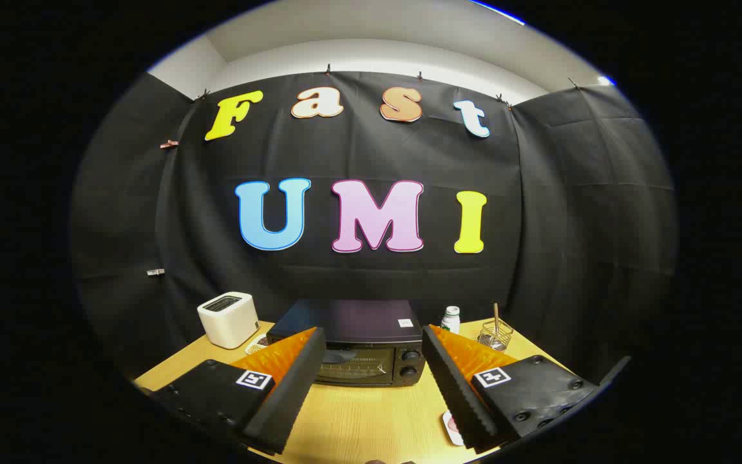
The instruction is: Open the toaster oven, put the food inside, and close the toaster oven door.
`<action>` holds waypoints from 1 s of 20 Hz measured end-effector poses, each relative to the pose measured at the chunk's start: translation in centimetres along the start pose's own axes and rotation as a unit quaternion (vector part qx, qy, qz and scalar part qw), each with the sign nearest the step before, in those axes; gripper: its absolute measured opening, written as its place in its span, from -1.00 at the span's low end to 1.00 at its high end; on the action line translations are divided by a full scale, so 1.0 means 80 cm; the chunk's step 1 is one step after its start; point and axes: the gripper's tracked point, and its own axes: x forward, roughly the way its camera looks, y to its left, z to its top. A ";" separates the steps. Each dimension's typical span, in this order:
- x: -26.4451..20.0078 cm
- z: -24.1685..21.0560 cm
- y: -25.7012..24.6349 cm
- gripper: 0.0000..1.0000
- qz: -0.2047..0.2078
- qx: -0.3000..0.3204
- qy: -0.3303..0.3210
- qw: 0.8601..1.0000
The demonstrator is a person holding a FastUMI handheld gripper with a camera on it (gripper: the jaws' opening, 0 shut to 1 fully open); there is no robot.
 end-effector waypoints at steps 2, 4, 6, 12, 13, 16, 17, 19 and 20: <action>-0.003 0.003 0.004 0.96 -0.004 -0.001 -0.005 1.000; -0.007 0.002 0.004 0.96 -0.009 0.000 -0.006 1.000; -0.012 0.002 0.001 0.96 -0.015 0.003 -0.006 1.000; -0.025 0.010 -0.015 0.96 -0.028 0.002 -0.016 0.999; -0.026 0.012 -0.017 0.96 -0.029 0.003 -0.016 0.999; -0.030 0.013 -0.026 0.95 -0.032 0.003 -0.019 0.999; -0.030 0.014 -0.028 0.95 -0.034 0.002 -0.019 0.999; -0.028 0.009 -0.035 0.96 -0.038 0.004 -0.015 0.999; -0.026 0.006 -0.038 0.96 -0.041 0.004 -0.010 0.999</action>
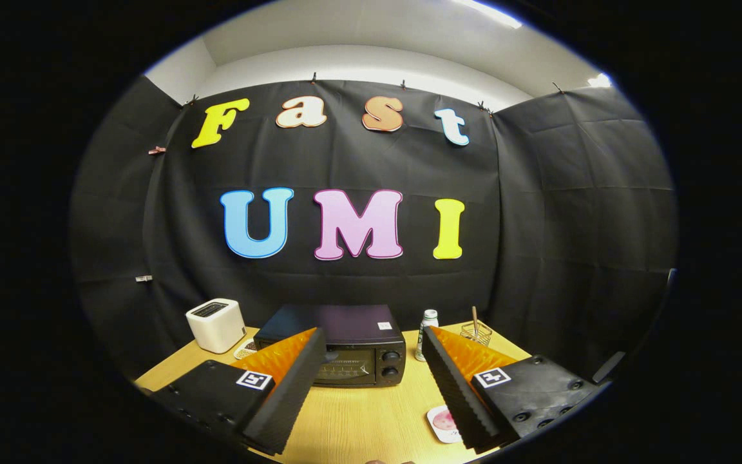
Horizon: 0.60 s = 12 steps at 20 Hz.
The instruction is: Open the toaster oven, put the food inside, and close the toaster oven door.
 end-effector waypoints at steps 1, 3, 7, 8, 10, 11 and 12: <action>0.003 -0.003 -0.003 0.96 -0.004 0.001 0.005 1.000; 0.013 -0.006 -0.005 0.95 -0.011 0.001 0.009 1.000; 0.049 -0.010 0.006 0.95 -0.018 0.001 0.012 1.000; 0.058 -0.012 0.011 0.95 -0.018 0.004 0.014 1.000; 0.083 -0.020 0.031 0.95 -0.011 0.016 0.021 1.000; 0.095 -0.022 0.039 0.95 -0.008 0.020 0.023 0.999; 0.109 -0.026 0.051 0.95 -0.001 0.024 0.025 0.999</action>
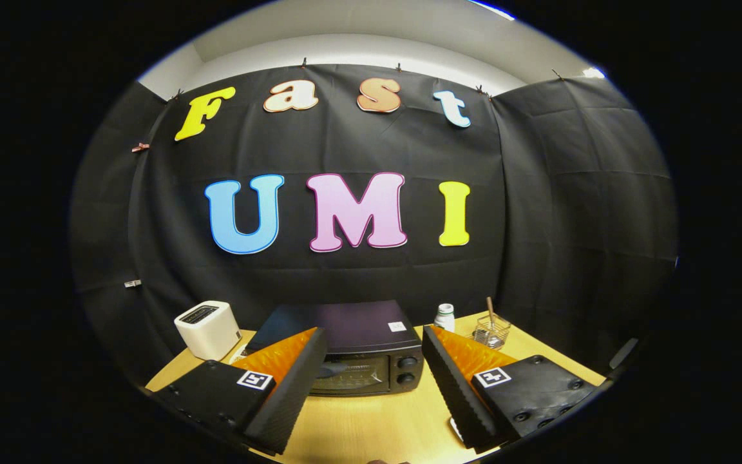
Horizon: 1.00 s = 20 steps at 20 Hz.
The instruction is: Open the toaster oven, put the food inside, and close the toaster oven door.
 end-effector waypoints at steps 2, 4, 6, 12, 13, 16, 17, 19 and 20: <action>0.028 -0.019 0.019 0.95 0.007 0.008 0.018 1.000; 0.054 -0.039 0.028 0.95 -0.001 0.011 0.034 0.999; 0.081 -0.061 0.043 0.95 -0.004 0.008 0.049 0.999; 0.138 -0.145 0.083 0.96 0.017 -0.008 0.106 0.994; 0.142 -0.158 0.089 0.96 0.020 -0.008 0.116 0.993; 0.148 -0.183 0.097 0.97 0.025 -0.015 0.141 0.990; 0.149 -0.190 0.096 0.96 0.023 -0.020 0.148 0.988; 0.156 -0.187 0.093 0.97 0.023 -0.032 0.133 0.990; 0.157 -0.188 0.095 0.95 0.025 -0.029 0.139 0.990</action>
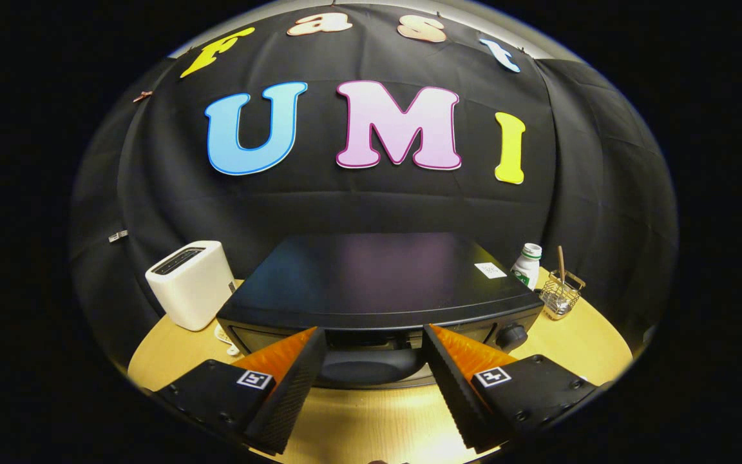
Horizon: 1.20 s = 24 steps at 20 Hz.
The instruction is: Open the toaster oven, put the food inside, and close the toaster oven door.
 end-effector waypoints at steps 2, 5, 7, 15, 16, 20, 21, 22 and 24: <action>0.005 -0.001 0.002 0.96 0.006 0.002 0.001 1.000; 0.005 -0.004 0.003 0.95 0.018 -0.005 0.017 1.000; -0.003 -0.010 0.002 0.95 0.025 -0.005 0.030 0.999; -0.051 -0.053 -0.005 0.95 0.024 -0.008 0.060 0.998; -0.060 -0.061 -0.005 0.95 0.024 -0.010 0.064 0.998; -0.090 -0.113 -0.009 0.95 0.019 -0.029 0.092 0.995; -0.097 -0.132 -0.009 0.95 0.019 -0.032 0.108 0.993; -0.102 -0.161 -0.009 0.95 0.024 -0.033 0.132 0.990; -0.122 -0.231 -0.012 0.96 0.034 -0.033 0.213 0.976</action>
